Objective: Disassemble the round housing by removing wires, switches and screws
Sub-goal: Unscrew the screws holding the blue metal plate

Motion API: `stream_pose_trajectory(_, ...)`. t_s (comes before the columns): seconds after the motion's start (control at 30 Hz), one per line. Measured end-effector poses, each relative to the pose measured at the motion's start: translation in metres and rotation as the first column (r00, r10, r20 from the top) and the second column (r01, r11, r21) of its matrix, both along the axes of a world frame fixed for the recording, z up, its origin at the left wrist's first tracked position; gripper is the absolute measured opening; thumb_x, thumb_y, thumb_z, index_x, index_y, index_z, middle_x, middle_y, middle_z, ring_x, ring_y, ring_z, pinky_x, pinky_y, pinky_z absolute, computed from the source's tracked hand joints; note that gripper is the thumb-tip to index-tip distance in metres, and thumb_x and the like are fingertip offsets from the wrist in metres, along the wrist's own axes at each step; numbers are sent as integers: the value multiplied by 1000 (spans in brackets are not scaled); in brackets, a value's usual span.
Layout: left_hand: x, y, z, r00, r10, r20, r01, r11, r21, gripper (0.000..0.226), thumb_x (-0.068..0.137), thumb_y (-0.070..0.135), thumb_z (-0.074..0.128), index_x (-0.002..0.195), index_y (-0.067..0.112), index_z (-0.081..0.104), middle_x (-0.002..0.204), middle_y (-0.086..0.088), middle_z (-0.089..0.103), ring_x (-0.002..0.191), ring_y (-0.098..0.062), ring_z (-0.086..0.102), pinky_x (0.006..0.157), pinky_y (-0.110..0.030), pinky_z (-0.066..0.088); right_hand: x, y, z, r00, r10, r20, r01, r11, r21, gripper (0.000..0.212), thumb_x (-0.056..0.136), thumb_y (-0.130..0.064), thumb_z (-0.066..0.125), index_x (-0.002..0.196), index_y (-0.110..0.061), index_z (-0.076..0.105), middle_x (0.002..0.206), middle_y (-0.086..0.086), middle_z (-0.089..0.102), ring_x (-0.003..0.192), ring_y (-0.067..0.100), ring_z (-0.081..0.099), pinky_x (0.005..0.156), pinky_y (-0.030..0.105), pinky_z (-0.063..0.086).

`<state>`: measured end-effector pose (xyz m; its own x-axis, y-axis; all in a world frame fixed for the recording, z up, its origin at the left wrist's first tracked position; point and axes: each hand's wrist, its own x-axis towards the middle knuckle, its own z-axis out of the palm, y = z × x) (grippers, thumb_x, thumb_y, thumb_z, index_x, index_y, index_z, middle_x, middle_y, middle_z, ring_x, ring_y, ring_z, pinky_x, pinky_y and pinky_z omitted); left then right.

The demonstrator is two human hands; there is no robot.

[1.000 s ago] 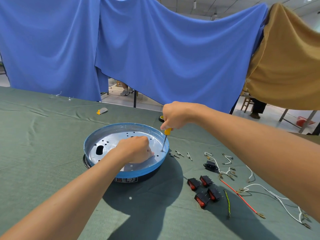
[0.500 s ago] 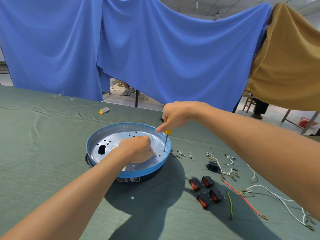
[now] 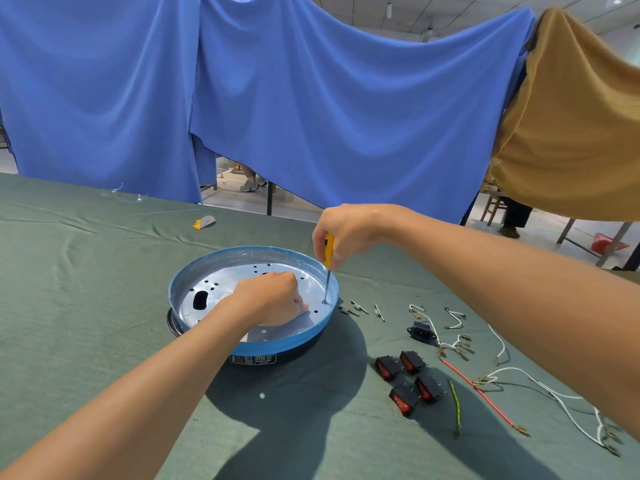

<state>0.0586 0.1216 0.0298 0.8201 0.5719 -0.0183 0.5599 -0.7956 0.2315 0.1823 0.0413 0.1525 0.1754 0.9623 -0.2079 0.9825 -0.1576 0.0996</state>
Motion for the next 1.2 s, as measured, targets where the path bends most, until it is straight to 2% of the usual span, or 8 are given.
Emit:
stream_pose_trajectory(0.13, -1, -1, 1, 1000, -3, 4, 3, 1000, -17, 34, 97, 42, 52, 103, 15, 73, 105, 5, 71, 89, -21, 62, 81, -41, 54, 1, 1, -2, 991, -127, 37, 125, 991, 46, 57, 94, -56, 47, 61, -11, 59, 55, -3, 59, 52, 18, 49, 49, 25, 37)
stream_pose_trajectory(0.27, 0, -2, 2, 1000, -10, 4, 10, 1000, -16, 36, 97, 41, 52, 107, 15, 74, 106, 4, 72, 89, -20, 63, 81, -40, 55, 3, 1, -5, 990, -102, 95, 94, 992, 89, 34, 92, -33, 58, 66, -11, 60, 61, 0, 53, 60, 20, 45, 48, 25, 32)
stream_pose_trajectory(0.5, -1, 1, 1, 1000, 6, 2, -6, 1000, -14, 34, 96, 43, 52, 101, 17, 73, 107, 7, 71, 90, -21, 62, 80, -42, 54, 6, 1, -1, 999, -26, -25, 27, 999, 31, 10, 82, -30, 73, 81, -22, 66, 87, 0, 66, 85, 26, 64, 67, 36, 53)
stream_pose_trajectory(0.63, -1, 3, 2, 1000, 15, -3, -15, 999, -35, 34, 95, 43, 52, 105, 17, 73, 111, 6, 71, 93, -20, 63, 85, -44, 54, 7, 0, -7, 987, -137, 81, 129, 987, 94, 59, 90, -61, 49, 65, -8, 61, 61, 1, 59, 59, 20, 52, 52, 27, 37)
stream_pose_trajectory(0.87, 0, 1, 2, 999, 30, 8, -30, 999, -32, 32, 95, 43, 53, 96, 19, 74, 109, 8, 72, 91, -20, 62, 80, -42, 54, 7, -10, -1, 1000, -10, 16, 8, 995, 95, 11, 83, -29, 72, 78, -22, 66, 75, -7, 59, 69, 11, 53, 55, 26, 42)
stream_pose_trajectory(1.0, 2, 1, 1, 996, 60, 62, -61, 998, 9, 39, 94, 43, 55, 63, 21, 62, 74, 6, 66, 76, -22, 59, 56, -29, 39, 8, -14, -4, 994, 15, -107, -5, 996, 94, 12, 81, -23, 75, 79, -25, 63, 81, -8, 59, 76, 14, 56, 63, 28, 48)
stream_pose_trajectory(1.13, 4, -1, 0, 992, 14, 128, -29, 993, 117, 20, 95, 32, 55, 98, 26, 74, 101, 1, 70, 89, -22, 62, 60, -28, 40, 10, -13, -10, 994, -110, 24, 106, 986, 125, 53, 88, -59, 55, 67, -10, 58, 66, 1, 58, 60, 18, 49, 52, 28, 37)
stream_pose_trajectory(1.2, 6, -3, -2, 987, -20, 161, -4, 989, 147, 23, 95, 28, 57, 113, 25, 72, 116, 0, 68, 97, -21, 62, 65, -26, 41, 12, -12, -11, 992, -122, 44, 114, 982, 150, 52, 91, -53, 55, 61, -11, 56, 62, 2, 60, 56, 18, 47, 48, 27, 35)
